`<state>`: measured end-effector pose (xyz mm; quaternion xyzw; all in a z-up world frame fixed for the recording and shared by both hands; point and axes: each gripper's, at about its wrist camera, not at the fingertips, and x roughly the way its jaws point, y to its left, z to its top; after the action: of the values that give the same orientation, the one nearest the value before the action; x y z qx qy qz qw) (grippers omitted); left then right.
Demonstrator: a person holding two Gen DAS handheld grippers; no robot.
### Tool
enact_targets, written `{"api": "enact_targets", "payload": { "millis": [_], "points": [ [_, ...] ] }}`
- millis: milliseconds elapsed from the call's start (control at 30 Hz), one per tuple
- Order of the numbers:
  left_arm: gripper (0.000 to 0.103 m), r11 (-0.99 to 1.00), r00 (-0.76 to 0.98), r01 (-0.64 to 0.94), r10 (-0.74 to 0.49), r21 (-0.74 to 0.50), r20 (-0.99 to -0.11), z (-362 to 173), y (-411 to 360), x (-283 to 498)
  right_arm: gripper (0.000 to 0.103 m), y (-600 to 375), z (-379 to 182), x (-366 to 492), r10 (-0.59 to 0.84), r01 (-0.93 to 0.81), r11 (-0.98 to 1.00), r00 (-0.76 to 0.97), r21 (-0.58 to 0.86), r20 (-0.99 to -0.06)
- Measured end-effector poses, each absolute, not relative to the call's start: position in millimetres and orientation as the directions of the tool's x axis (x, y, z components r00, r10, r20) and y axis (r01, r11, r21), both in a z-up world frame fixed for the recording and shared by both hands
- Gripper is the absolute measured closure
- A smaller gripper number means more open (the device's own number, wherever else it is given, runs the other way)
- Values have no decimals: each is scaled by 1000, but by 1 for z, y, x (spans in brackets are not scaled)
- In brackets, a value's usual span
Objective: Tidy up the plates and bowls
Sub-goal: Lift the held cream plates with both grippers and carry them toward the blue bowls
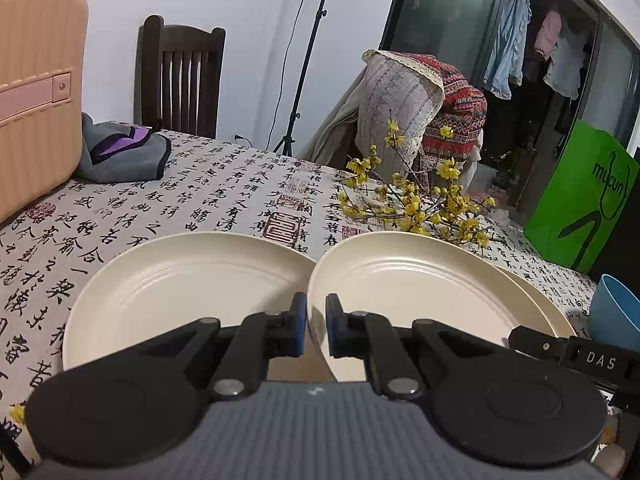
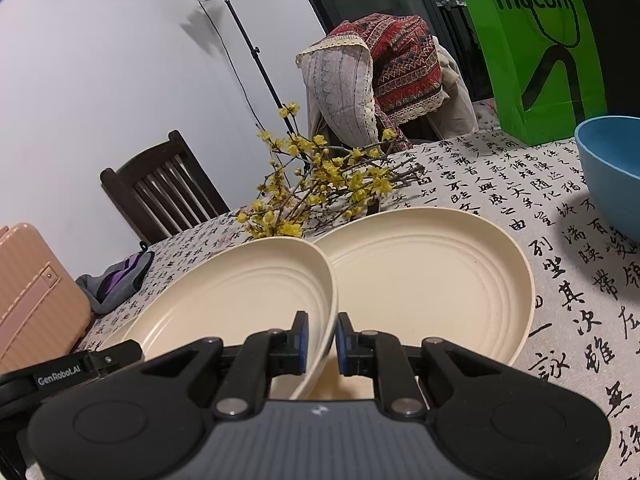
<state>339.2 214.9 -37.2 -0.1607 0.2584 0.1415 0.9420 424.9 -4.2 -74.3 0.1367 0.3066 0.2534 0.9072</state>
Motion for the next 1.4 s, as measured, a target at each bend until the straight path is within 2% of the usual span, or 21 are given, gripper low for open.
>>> {"api": "enact_targets", "payload": {
  "millis": [500, 833, 1400],
  "points": [
    [92, 919, 847, -334, 196, -209, -495, -28, 210, 332, 89, -7, -68, 420, 551, -388, 829, 695, 404, -462],
    [92, 914, 853, -328, 179, -237, -490, -20, 215, 324, 89, -8, -59, 413, 554, -393, 826, 696, 404, -456],
    [92, 928, 878, -300, 179, -221, -443, 14, 195, 291, 89, -30, -28, 379, 560, -405, 818, 723, 408, -404]
  ]
}}
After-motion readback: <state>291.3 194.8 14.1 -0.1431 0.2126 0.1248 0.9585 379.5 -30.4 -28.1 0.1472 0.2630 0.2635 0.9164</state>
